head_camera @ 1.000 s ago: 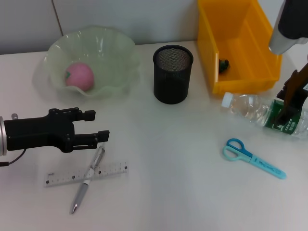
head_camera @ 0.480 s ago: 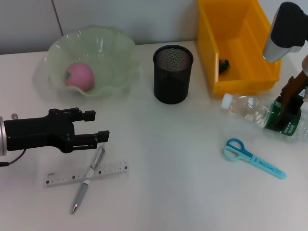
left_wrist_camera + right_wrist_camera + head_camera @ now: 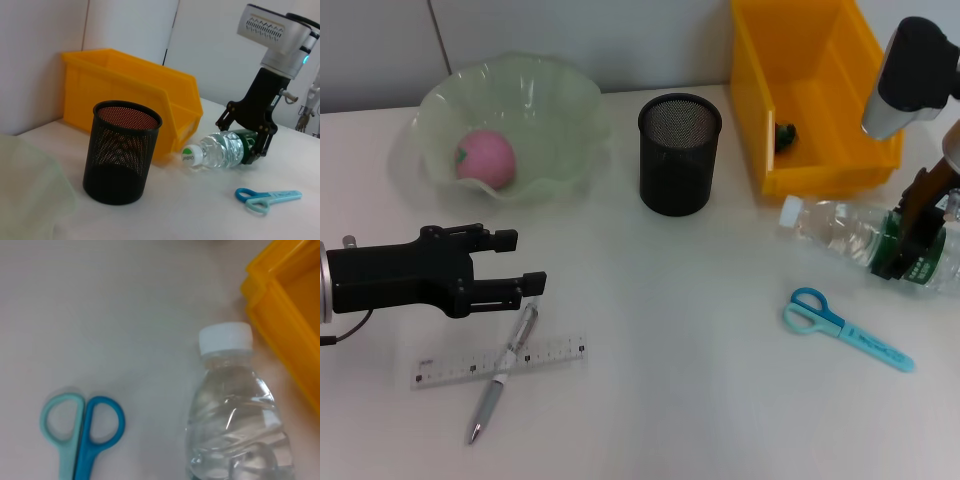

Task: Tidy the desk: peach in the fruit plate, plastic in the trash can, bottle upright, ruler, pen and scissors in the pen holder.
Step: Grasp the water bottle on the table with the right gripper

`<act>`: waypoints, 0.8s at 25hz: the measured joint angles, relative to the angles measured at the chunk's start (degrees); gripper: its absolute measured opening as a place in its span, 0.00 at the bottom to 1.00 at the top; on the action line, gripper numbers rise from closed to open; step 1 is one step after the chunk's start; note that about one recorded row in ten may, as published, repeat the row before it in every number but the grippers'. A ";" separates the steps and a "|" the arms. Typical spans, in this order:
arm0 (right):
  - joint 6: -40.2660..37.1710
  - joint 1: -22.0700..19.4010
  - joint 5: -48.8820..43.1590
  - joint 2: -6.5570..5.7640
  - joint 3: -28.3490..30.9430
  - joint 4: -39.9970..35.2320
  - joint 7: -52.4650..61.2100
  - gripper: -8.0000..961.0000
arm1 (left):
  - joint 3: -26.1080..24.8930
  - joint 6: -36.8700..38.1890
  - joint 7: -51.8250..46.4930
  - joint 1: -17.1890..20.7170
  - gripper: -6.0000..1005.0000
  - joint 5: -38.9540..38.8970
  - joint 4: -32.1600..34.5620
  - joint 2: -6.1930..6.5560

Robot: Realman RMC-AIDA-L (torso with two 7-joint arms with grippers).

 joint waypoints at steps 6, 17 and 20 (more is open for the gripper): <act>0.59 0.08 0.00 -0.01 -0.02 0.48 0.06 0.85 | 0.00 0.05 0.00 -0.01 0.78 -0.03 0.07 0.03; 1.55 0.04 0.00 0.00 -0.12 1.49 0.12 0.84 | 0.00 0.03 0.00 0.05 0.77 -0.12 0.12 0.10; 1.87 -0.02 0.00 0.08 -0.13 1.54 0.12 0.83 | 0.00 0.02 0.00 0.05 0.77 -0.15 0.12 0.10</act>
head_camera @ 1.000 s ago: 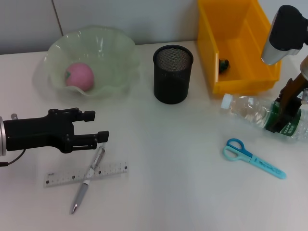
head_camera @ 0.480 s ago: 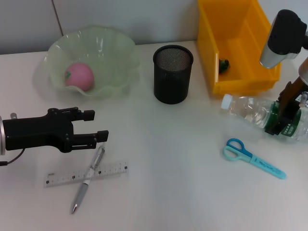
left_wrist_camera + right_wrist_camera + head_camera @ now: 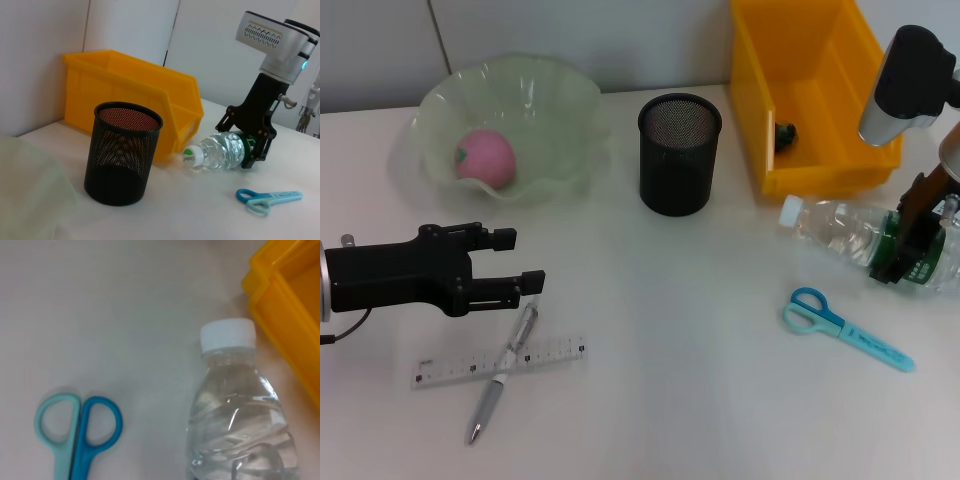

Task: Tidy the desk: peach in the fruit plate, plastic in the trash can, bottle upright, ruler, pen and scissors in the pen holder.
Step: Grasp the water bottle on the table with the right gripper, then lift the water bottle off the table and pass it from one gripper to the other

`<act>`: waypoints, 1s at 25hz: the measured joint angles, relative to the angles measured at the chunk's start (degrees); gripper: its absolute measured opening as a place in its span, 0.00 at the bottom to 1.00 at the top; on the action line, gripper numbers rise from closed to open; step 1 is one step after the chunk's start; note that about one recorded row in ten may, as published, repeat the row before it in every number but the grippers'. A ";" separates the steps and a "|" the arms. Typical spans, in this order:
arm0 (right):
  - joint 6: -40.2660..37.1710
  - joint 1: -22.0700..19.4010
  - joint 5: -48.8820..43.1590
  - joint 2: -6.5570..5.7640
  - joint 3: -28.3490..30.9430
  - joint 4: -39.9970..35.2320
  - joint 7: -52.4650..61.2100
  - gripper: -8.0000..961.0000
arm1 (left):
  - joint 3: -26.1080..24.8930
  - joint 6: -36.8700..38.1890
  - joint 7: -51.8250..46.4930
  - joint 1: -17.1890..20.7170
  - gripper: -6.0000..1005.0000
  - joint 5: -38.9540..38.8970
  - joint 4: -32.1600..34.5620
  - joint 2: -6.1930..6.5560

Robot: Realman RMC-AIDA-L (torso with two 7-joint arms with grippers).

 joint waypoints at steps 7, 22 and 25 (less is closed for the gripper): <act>0.17 -0.08 0.08 0.21 0.12 -0.01 0.00 0.82 | 0.00 0.16 0.00 0.00 0.77 -0.04 -0.01 0.00; 0.09 -0.30 0.31 0.61 0.47 -1.12 0.04 0.81 | -0.09 0.18 0.00 0.09 0.77 -0.04 -0.02 0.00; -1.80 -1.07 1.60 0.67 0.63 -4.53 -0.12 0.80 | -0.09 0.18 0.00 0.16 0.77 -0.08 -0.02 0.00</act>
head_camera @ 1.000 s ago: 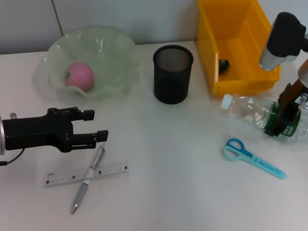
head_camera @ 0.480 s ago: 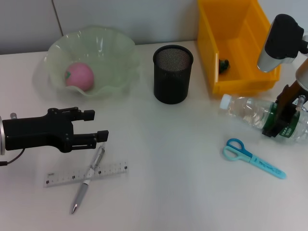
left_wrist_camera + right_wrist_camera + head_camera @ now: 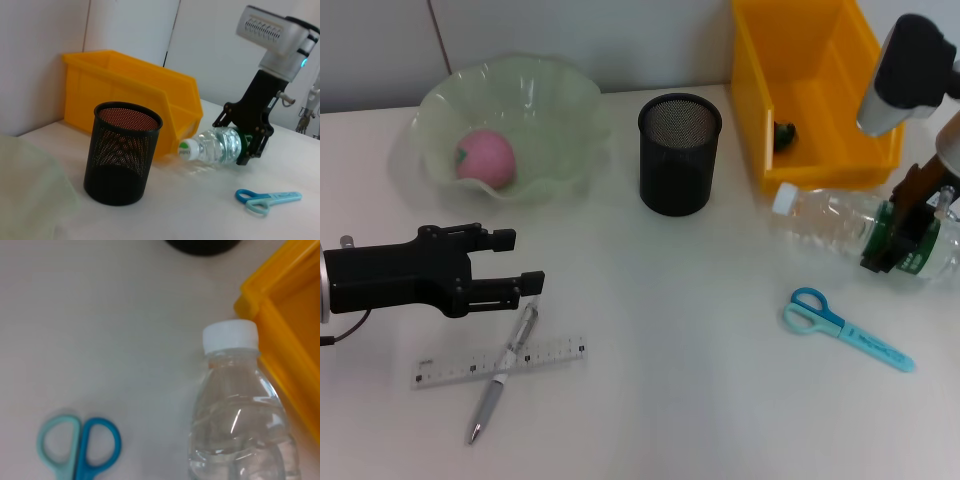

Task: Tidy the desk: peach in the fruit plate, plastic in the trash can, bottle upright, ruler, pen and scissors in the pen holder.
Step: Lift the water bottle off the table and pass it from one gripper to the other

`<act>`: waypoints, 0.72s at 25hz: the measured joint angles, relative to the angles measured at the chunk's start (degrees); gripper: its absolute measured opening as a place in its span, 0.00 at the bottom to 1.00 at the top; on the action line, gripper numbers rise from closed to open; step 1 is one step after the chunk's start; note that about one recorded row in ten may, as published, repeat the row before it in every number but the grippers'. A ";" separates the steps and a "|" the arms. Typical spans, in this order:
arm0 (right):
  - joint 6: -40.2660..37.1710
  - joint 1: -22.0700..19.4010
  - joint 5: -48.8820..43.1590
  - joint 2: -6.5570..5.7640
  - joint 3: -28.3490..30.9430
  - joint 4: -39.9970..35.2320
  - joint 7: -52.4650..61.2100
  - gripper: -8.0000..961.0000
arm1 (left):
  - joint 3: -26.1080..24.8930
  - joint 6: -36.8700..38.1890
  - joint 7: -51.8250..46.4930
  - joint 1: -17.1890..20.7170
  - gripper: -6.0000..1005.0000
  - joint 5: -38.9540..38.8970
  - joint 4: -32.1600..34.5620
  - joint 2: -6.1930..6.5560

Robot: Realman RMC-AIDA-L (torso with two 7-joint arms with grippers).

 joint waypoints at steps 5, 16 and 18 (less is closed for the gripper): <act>-4.22 -1.34 3.89 0.02 0.06 -5.27 -0.38 0.80 | -0.09 0.00 0.00 0.09 0.77 -0.04 0.00 0.00; -10.16 -5.70 17.13 -0.29 2.21 -12.41 -3.83 0.80 | -2.74 0.70 0.00 0.18 0.77 -0.10 0.00 -0.24; -10.83 -6.56 20.64 -0.36 4.30 -12.71 -5.69 0.80 | -3.38 1.11 0.00 0.23 0.77 -0.11 0.00 -0.31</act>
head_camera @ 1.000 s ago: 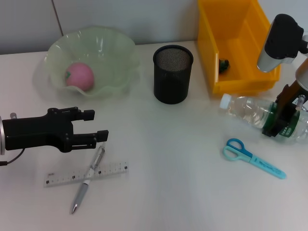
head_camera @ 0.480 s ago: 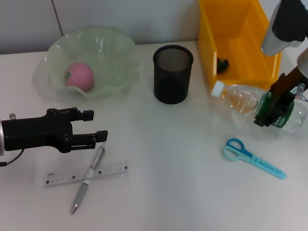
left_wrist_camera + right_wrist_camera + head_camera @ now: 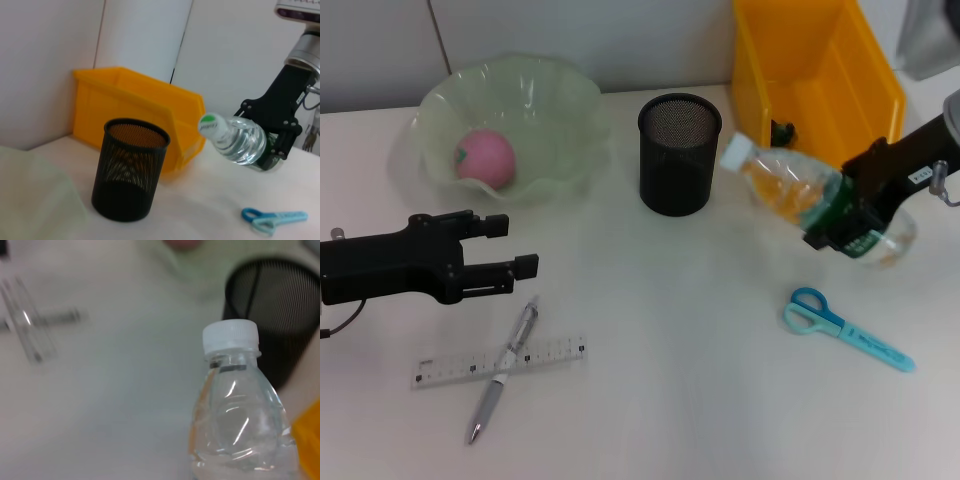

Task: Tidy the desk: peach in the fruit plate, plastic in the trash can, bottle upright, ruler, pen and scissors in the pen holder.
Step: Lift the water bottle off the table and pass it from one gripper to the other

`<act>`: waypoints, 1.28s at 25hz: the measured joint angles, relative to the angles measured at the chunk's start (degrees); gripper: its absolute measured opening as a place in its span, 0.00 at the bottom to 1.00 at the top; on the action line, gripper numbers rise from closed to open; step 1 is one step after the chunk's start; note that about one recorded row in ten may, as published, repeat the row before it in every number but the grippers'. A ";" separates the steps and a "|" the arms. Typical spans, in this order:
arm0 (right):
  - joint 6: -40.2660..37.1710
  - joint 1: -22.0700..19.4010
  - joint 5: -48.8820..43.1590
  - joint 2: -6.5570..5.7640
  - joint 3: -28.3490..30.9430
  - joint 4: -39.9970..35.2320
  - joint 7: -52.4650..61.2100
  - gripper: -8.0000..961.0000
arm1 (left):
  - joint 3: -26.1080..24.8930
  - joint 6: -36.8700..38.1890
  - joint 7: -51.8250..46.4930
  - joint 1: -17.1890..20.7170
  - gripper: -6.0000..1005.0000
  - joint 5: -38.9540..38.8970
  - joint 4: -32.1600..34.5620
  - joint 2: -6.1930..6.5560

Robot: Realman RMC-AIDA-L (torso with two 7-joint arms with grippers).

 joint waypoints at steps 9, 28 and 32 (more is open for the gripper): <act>-0.33 -5.29 18.99 0.67 6.46 1.33 -11.39 0.80 | -8.22 3.32 0.04 -0.08 0.77 -0.11 -0.43 -1.60; -0.77 -5.44 42.35 6.43 5.28 17.03 -31.35 0.80 | -16.94 14.81 -0.41 -3.23 0.76 -7.13 -0.71 -4.30; -0.91 -4.49 42.99 6.97 4.47 18.98 -32.39 0.80 | -16.94 14.81 -0.41 -3.23 0.76 -7.13 -0.71 -4.30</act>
